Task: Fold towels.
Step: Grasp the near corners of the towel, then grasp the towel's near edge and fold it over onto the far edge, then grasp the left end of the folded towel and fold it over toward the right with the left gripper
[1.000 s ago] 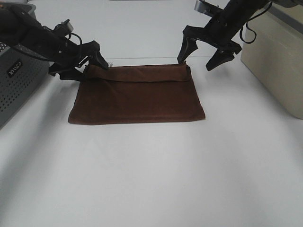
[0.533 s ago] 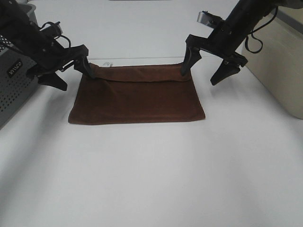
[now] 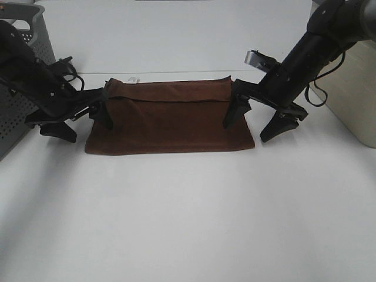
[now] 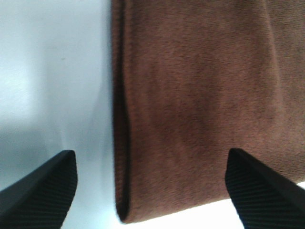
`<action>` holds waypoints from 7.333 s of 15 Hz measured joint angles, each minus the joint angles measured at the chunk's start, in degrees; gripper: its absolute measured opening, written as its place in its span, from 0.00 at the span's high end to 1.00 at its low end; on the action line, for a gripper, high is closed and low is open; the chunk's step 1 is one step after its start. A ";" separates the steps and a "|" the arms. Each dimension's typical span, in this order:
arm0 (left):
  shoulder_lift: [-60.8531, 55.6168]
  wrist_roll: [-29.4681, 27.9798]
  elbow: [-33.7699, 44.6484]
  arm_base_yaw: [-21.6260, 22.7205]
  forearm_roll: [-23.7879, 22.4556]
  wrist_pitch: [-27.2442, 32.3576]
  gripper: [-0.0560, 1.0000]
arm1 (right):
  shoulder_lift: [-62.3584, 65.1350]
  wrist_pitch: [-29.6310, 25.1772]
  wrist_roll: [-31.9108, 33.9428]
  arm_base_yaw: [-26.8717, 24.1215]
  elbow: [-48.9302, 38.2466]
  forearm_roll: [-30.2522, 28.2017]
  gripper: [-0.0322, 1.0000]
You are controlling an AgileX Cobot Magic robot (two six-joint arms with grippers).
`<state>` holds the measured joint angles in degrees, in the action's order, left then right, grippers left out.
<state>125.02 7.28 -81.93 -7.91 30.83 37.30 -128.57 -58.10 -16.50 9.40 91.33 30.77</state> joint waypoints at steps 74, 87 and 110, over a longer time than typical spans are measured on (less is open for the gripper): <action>2.81 -10.26 -4.41 -1.20 -13.81 -4.30 0.69 | 6.42 13.41 5.50 2.81 0.74 -6.19 0.14; 3.50 -10.26 -4.41 -1.20 -17.82 -4.81 0.30 | 6.42 13.24 5.50 2.81 0.74 -6.19 0.14; 5.73 -20.11 -29.68 -16.39 -15.99 13.75 0.87 | 13.29 6.88 5.50 2.81 0.74 -5.04 0.14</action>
<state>130.75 -12.83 -111.61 -24.29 14.84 51.05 -115.28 -51.22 -11.00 12.20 92.07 25.73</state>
